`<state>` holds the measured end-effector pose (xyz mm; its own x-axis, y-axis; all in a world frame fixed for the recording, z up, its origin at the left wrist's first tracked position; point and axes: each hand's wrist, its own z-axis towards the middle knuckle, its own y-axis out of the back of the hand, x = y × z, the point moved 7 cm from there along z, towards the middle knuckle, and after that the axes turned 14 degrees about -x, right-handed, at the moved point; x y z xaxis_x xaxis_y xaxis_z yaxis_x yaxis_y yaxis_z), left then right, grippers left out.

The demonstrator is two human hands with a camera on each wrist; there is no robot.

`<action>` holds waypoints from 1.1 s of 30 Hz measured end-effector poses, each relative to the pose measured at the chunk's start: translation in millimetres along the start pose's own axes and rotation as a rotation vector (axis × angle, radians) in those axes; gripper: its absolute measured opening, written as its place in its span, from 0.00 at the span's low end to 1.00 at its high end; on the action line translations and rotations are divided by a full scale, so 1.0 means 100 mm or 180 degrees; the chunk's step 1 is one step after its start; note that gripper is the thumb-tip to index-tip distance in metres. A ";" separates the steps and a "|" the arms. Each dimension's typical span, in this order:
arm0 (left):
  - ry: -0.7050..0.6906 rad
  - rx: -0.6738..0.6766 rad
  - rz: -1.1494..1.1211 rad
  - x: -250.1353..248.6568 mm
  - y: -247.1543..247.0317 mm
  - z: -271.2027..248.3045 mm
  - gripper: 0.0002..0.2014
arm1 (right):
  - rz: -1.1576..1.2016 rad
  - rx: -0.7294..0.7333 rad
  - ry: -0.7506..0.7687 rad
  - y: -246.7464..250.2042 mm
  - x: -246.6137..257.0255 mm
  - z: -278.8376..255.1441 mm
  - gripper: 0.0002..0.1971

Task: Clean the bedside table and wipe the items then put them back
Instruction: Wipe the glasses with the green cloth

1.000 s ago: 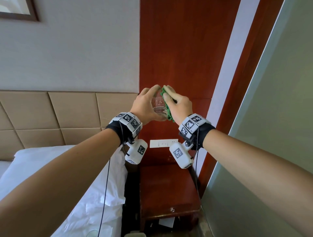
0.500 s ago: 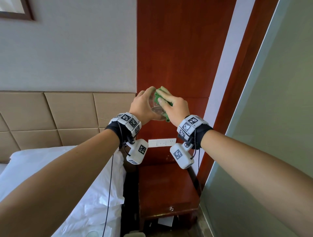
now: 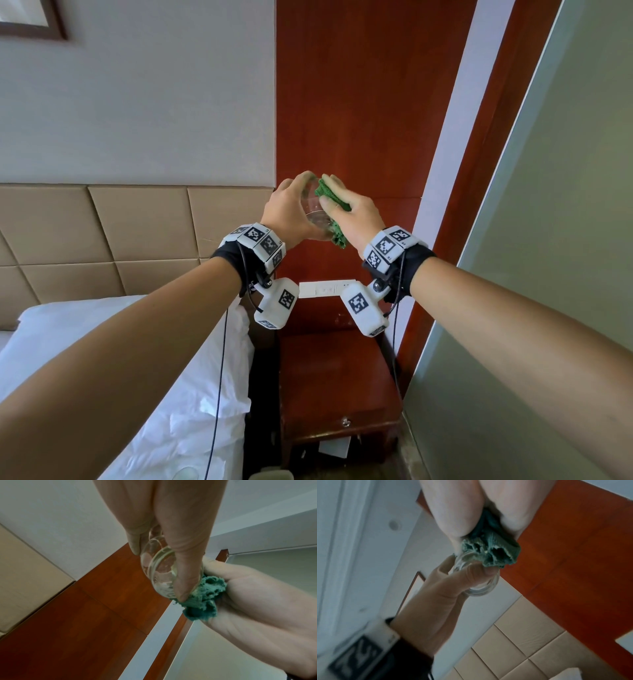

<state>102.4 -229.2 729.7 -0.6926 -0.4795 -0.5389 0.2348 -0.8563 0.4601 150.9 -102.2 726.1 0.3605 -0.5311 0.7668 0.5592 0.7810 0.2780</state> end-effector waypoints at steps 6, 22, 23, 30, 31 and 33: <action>0.0048 -0.0099 -0.0292 -0.04 -0.01 0.07 0.49 | 0.1688 -0.0481 -0.1293 0.06 -0.25 0.00 0.17; -0.0298 0.0130 0.0074 -0.14 -0.04 0.05 0.59 | 0.1014 -0.0492 -0.0629 0.09 -0.10 0.18 0.13; -0.0299 0.0138 0.0119 -0.13 -0.05 0.05 0.59 | 0.0855 -0.0478 -0.0489 0.09 -0.07 0.17 0.14; -0.0030 -0.0013 0.0069 -0.03 -0.05 0.09 0.59 | 0.0175 -0.0342 0.0362 0.12 0.06 0.06 0.18; 0.0037 -0.0041 0.0056 -0.01 -0.04 0.11 0.58 | 0.0161 -0.0309 0.0383 0.12 0.05 0.04 0.18; 0.0203 -0.0144 -0.0001 0.03 -0.02 0.14 0.52 | 0.0137 -0.0194 0.0377 0.09 0.02 0.01 0.19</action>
<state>90.2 -226.2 737.6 -0.6481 -0.4894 -0.5835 0.2663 -0.8635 0.4283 155.8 -95.8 730.3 0.4688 -0.5355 0.7025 0.5843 0.7844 0.2080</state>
